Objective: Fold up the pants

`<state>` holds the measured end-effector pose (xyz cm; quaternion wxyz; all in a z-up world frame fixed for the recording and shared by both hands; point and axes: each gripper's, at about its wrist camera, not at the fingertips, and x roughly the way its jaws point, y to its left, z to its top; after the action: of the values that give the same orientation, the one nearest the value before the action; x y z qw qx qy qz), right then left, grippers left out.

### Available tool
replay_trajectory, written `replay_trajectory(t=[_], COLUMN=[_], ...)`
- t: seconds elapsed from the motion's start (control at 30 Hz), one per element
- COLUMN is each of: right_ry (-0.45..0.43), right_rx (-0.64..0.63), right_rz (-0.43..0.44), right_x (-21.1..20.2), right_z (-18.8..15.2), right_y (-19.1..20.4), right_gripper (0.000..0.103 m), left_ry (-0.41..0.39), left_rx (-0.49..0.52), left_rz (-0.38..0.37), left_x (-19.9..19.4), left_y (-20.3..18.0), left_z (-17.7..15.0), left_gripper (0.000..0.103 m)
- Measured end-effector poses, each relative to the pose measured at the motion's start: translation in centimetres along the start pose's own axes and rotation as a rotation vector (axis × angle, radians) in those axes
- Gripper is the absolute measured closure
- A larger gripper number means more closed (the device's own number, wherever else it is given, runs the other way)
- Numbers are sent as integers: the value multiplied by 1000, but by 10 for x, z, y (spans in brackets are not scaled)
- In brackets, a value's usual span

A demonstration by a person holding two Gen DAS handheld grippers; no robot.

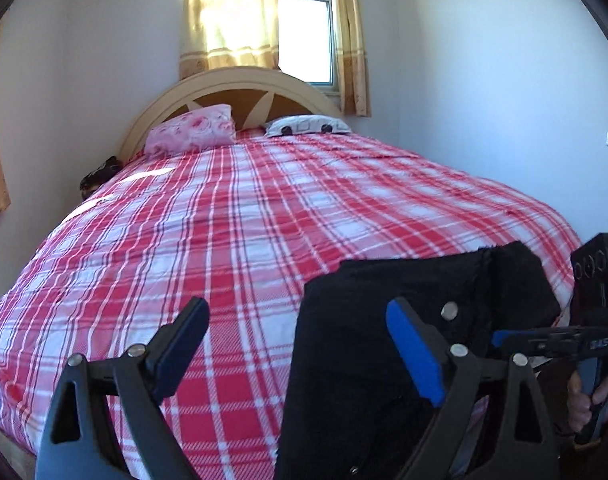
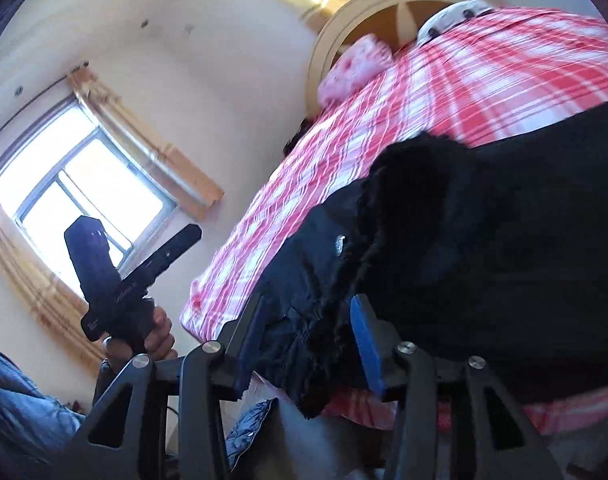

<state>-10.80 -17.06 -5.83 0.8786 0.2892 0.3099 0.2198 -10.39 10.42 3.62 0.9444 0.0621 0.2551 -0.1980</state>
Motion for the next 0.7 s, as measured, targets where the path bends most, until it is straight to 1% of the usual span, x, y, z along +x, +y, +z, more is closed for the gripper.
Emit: replay_trajectory(t=[0.03, 0.07, 0.17, 0.2, 0.27, 0.3, 0.33, 0.37, 0.4, 0.43, 0.53, 0.57, 0.63, 0.7], right_ry=[42, 73, 135, 159, 204, 236, 257, 260, 266, 274, 230, 191, 119, 42], right_rx=[1, 2, 18, 4, -29, -48, -71, -100, -117, -117, -89, -76, -98, -169], right_rz=[-46, -63, -7, 13, 6, 3, -2, -5, 7, 35, 135, 168, 181, 138], right_x=[13, 23, 46, 54, 69, 73, 78, 79, 80, 79, 65, 57, 43, 29], right_z=[0, -2, -10, -12, -13, -15, -13, -11, -8, -4, 18, 30, 51, 77], right_y=[-1, -2, -2, 2, 8, 15, 20, 26, 30, 33, 40, 42, 45, 51], right_gripper=[56, 56, 56, 56, 56, 58, 63, 83, 89, 89, 89, 89, 89, 90], left_ry=[3, 3, 2, 3, 4, 2, 0, -5, -10, -14, -30, -38, -43, -45], left_rx=[6, 16, 19, 14, 5, 1, -1, -2, -2, -4, -14, -22, -36, -38], left_rz=[4, 8, 8, 3, -1, -2, -3, -3, -2, 0, 7, 3, -14, -28], left_x=[1, 1, 1, 2, 2, 1, 1, 1, 1, 1, 0, -1, 1, 4], left_y=[-2, -3, -4, -4, 0, 1, 2, 4, 5, 7, 11, 12, 14, 11], left_z=[-2, -5, -6, -6, -3, -2, -1, 1, 2, 3, 9, 12, 17, 21], left_gripper=[10, 10, 10, 10, 10, 10, 10, 10, 10, 10, 10, 10, 10, 10])
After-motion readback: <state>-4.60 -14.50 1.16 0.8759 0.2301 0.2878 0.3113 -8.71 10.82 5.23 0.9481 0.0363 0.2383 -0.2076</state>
